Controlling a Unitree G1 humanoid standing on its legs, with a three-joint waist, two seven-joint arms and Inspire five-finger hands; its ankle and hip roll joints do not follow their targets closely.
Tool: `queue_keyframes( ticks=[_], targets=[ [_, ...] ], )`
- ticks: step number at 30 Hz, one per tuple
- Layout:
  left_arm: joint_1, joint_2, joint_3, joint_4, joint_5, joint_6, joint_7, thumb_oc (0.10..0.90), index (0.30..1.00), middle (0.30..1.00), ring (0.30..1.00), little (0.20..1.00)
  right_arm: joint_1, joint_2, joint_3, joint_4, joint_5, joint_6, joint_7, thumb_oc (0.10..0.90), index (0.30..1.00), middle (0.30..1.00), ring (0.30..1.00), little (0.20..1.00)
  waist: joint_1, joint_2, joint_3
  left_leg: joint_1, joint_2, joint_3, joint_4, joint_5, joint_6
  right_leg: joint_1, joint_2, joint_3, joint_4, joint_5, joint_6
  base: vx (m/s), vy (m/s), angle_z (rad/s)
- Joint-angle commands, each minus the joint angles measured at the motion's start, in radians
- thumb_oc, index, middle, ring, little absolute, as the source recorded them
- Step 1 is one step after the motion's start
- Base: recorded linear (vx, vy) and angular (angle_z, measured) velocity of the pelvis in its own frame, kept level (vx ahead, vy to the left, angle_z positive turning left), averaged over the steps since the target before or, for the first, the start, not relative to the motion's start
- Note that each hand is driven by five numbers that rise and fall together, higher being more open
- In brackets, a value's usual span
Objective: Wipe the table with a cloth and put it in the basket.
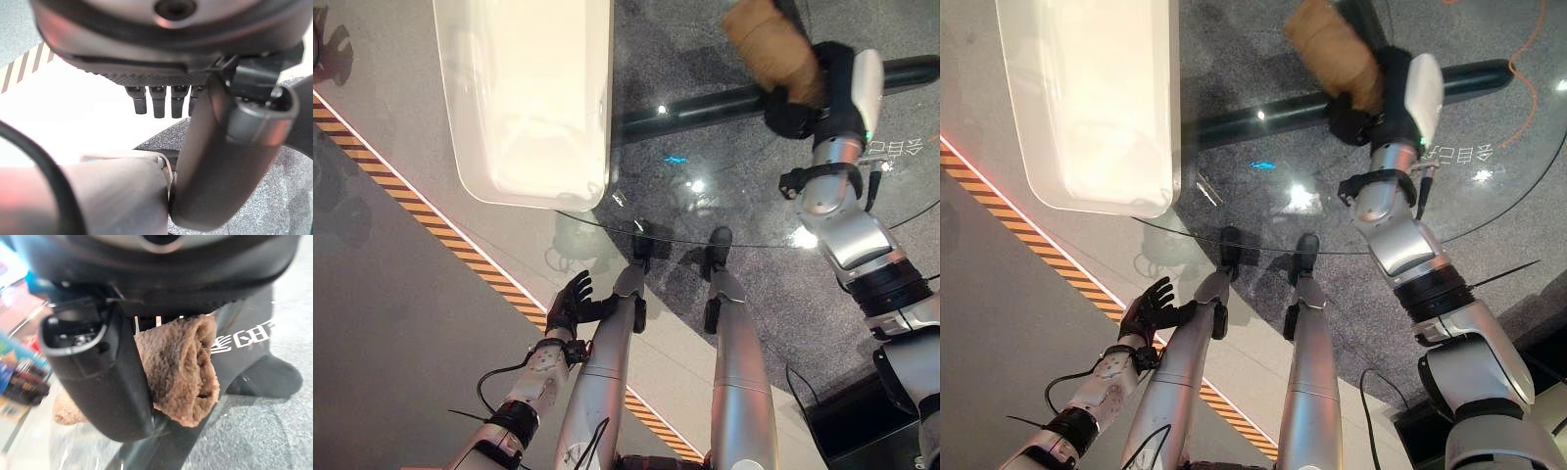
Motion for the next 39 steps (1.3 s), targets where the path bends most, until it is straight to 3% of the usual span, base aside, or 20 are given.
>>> queue_keyframes(
  ticks=[1,13,23,30,39],
  targets=[
    [0.154,-0.008,0.000,0.038,0.043,0.001,-0.005,0.800,0.900,0.900,0.900,0.900,-0.027,-0.038,0.042,-0.142,-0.065,-0.047,0.096,0.100,0.300,0.300,0.300,0.200,-0.007,0.041,-0.021,0.040,-0.054,-0.003,0.014,-0.098,0.006,0.012,0.060,0.007,-0.081,0.041,0.017,0.00,0.003,0.03],
    [0.145,0.005,0.014,0.060,0.045,-0.017,-0.020,0.800,0.900,0.900,0.900,0.900,0.027,-0.020,0.149,-0.240,0.038,-0.161,0.342,0.100,0.300,0.300,0.300,0.200,-0.008,0.022,-0.021,0.042,-0.054,-0.001,0.016,-0.098,0.001,0.021,0.064,0.006,-0.086,0.045,0.023,0.00,0.003,0.02],
    [0.132,0.041,0.010,0.056,0.026,-0.010,-0.018,0.800,0.900,0.900,0.900,0.900,0.040,-0.076,0.243,-0.326,0.136,-0.283,0.634,0.100,0.300,0.300,0.300,0.200,-0.011,0.008,-0.021,0.030,-0.050,-0.005,0.026,-0.100,0.000,0.013,0.066,0.003,-0.081,0.049,0.032,0.00,-0.008,0.01],
    [0.122,0.055,-0.001,0.065,0.017,-0.011,-0.017,0.800,0.900,0.900,0.900,0.900,0.024,-0.100,0.308,-0.319,0.142,-0.277,0.763,0.100,0.300,0.300,0.300,0.200,-0.007,0.002,-0.021,0.027,-0.051,-0.011,0.032,-0.101,-0.002,0.016,0.062,-0.006,-0.083,0.051,0.033,0.00,-0.022,0.03],
    [0.127,0.063,-0.006,0.055,0.005,-0.021,-0.013,0.800,0.900,0.900,0.900,0.900,0.041,-0.120,0.306,-0.297,0.118,-0.273,0.725,0.100,0.300,0.300,0.300,0.200,-0.008,0.005,-0.021,0.027,-0.050,-0.013,0.030,-0.097,-0.002,0.013,0.059,-0.010,-0.081,0.052,0.031,0.00,-0.004,0.00]
  ],
)
